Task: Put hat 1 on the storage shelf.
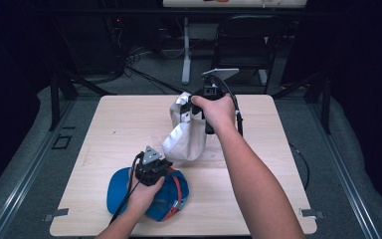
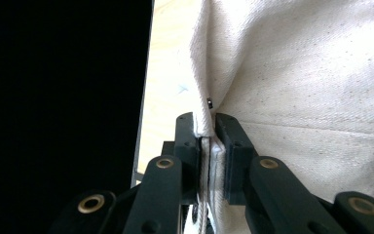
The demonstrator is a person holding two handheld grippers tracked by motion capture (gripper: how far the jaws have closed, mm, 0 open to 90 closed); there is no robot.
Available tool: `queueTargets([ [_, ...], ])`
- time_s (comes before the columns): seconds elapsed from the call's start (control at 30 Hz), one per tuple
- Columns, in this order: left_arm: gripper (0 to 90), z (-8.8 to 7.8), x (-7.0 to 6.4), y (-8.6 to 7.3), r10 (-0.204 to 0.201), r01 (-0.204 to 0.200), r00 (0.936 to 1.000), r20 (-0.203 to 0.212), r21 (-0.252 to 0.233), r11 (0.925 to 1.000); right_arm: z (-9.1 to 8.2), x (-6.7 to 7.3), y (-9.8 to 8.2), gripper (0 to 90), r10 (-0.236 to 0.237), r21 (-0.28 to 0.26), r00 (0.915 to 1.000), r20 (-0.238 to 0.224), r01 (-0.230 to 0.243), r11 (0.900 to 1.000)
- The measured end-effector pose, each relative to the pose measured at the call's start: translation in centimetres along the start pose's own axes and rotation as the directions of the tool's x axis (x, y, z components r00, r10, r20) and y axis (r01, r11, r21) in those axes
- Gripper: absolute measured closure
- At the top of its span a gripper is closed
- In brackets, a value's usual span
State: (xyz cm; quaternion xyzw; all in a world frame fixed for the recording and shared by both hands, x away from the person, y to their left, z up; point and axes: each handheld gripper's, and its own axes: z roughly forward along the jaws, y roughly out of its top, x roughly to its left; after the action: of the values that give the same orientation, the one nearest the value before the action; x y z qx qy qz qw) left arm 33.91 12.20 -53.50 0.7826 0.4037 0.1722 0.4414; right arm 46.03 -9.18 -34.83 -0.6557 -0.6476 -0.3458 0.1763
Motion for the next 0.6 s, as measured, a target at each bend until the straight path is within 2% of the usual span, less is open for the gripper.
queueTargets([
  [0.03,80.8,-0.2,0.1,0.0,-0.011,0.011,0.9999,0.01,-0.001,0.9999,-0.1,-0.1,0.0,80.0,0.001,-0.002,1.0,0.0,-0.001,1.0],
  [0.07,70.0,-0.6,0.1,0.1,-0.045,0.046,0.9978,0.048,-0.014,0.9988,-0.3,-0.2,0.0,77.9,0.001,-0.009,1.0,0.003,-0.001,1.0],
  [0.13,66.9,-0.8,0.0,0.1,-0.041,0.042,0.9978,0.052,-0.016,0.999,-0.4,-0.3,0.1,76.7,-0.009,-0.017,1.0,-0.003,0.009,1.0],
  [0.17,64.7,-1.4,-0.1,0.1,-0.019,0.02,0.9982,0.058,-0.018,0.9996,-0.8,-0.3,0.1,74.1,-0.009,-0.012,0.9999,0.007,0.009,1.0],
  [0.2,62.5,-1.4,-0.1,0.1,-0.019,0.02,0.9982,0.058,-0.018,0.9996,-0.8,-0.3,0.1,74.1,-0.009,-0.012,0.9999,0.007,0.009,1.0],
  [0.23,60.8,-2.0,-0.1,0.1,-0.015,0.016,0.9979,0.063,-0.014,0.9998,-1.1,-0.4,0.1,71.3,-0.031,-0.019,0.9994,0.013,0.031,0.999],
  [0.27,59.6,-2.0,-0.1,0.1,-0.015,0.016,0.9979,0.063,-0.014,0.9998,-1.1,-0.4,0.1,71.3,-0.031,-0.019,0.9994,0.013,0.031,0.999],
  [0.3,58.9,-2.8,0.0,0.0,-0.014,0.015,0.9972,0.073,-0.005,0.9999,-1.5,-0.4,-0.1,69.1,-0.037,-0.018,0.9992,0.013,0.037,0.999],
  [0.37,57.0,-3.5,0.2,-0.1,-0.019,0.021,0.9965,0.081,-0.017,0.9996,-1.9,-0.4,-0.2,68.5,-0.052,-0.025,0.9986,0.014,0.052,0.998],
  [0.47,56.2,-4.3,0.5,-0.3,-0.028,0.03,0.9966,0.077,-0.028,0.9991,-2.6,-0.4,-0.3,67.7,-0.06,-0.016,0.998,0.019,0.06,0.998],
  [0.53,56.1,-5.1,1.0,-0.5,-0.035,0.037,0.9963,0.079,-0.032,0.9988,-3.1,-0.4,-0.6,66.9,-0.068,-0.043,0.9975,0.017,0.069,0.997],
  [0.57,55.6,-5.7,1.6,-0.8,-0.047,0.05,0.9969,0.064,-0.045,0.9977,-3.6,-0.4,-0.9,66.3,-0.078,-0.05,0.9966,0.027,0.079,0.996],
  [0.6,55.6,-5.7,1.6,-0.8,-0.047,0.05,0.9969,0.064,-0.045,0.9977,-3.6,-0.4,-0.9,66.3,-0.078,-0.05,0.9966,0.027,0.079,0.996],
])
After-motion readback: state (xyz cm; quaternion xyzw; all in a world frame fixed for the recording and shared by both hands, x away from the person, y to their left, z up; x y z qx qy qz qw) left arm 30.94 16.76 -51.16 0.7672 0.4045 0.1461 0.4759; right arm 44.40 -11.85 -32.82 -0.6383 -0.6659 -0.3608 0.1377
